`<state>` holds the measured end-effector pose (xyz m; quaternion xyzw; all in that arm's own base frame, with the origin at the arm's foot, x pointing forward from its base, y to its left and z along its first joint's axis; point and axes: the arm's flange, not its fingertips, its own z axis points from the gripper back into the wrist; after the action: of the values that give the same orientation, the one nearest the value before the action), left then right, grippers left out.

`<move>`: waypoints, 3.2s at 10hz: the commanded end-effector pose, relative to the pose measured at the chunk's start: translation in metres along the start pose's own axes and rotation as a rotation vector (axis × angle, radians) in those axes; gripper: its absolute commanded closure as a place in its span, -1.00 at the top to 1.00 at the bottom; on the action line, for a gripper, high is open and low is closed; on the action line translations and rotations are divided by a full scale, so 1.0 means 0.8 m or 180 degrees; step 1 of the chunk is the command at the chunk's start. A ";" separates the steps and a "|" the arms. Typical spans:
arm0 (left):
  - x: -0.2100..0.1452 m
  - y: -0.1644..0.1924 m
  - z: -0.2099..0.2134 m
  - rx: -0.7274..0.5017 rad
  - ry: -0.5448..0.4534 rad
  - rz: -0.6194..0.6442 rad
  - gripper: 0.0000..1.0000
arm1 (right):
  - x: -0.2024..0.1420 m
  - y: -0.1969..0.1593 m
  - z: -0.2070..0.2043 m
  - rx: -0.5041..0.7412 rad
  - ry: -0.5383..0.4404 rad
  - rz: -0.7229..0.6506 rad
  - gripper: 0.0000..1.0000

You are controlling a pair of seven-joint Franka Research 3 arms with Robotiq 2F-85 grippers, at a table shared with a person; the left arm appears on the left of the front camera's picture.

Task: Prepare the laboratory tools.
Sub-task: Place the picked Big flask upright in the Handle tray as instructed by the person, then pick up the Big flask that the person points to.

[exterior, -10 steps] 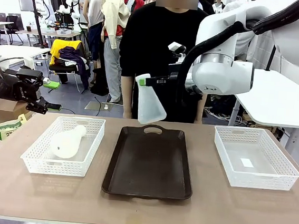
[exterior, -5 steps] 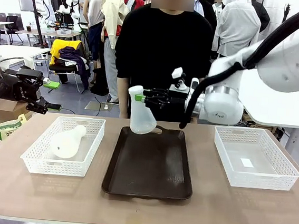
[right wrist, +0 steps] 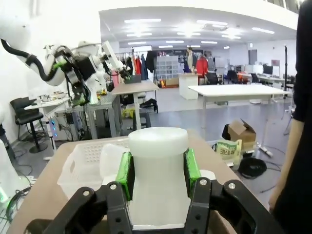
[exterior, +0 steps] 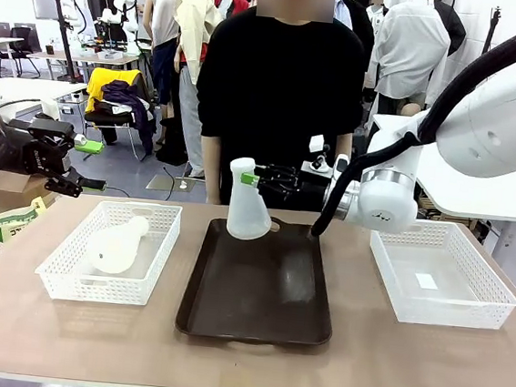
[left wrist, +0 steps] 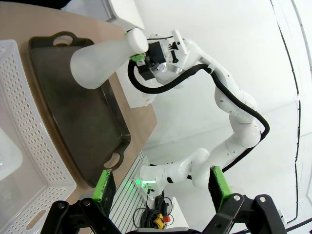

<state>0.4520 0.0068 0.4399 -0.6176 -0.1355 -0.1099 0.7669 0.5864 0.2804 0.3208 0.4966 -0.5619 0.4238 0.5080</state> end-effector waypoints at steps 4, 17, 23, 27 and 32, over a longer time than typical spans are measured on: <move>0.000 -0.003 0.002 -0.0035 -0.0014 -0.0014 1.00 | -0.020 -0.018 -0.035 -0.0072 0.0308 -0.0157 -1.00; 0.000 -0.003 0.002 -0.0035 -0.0014 -0.0014 1.00 | -0.049 -0.019 -0.007 -0.0302 0.0626 -0.0319 1.00; 0.000 -0.003 0.002 -0.0035 -0.0014 -0.0014 1.00 | -0.032 -0.012 0.026 -0.0473 0.0985 -0.0132 1.00; 0.000 -0.003 0.002 -0.0035 -0.0014 -0.0014 1.00 | -0.031 -0.021 0.025 -0.0468 0.0915 -0.0159 1.00; 0.000 -0.003 0.002 -0.0035 -0.0014 -0.0014 1.00 | -0.031 -0.021 0.025 -0.0468 0.0915 -0.0159 1.00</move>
<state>0.4520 0.0068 0.4399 -0.6176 -0.1355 -0.1098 0.7669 0.5973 0.2597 0.2960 0.4030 -0.4946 0.4367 0.6342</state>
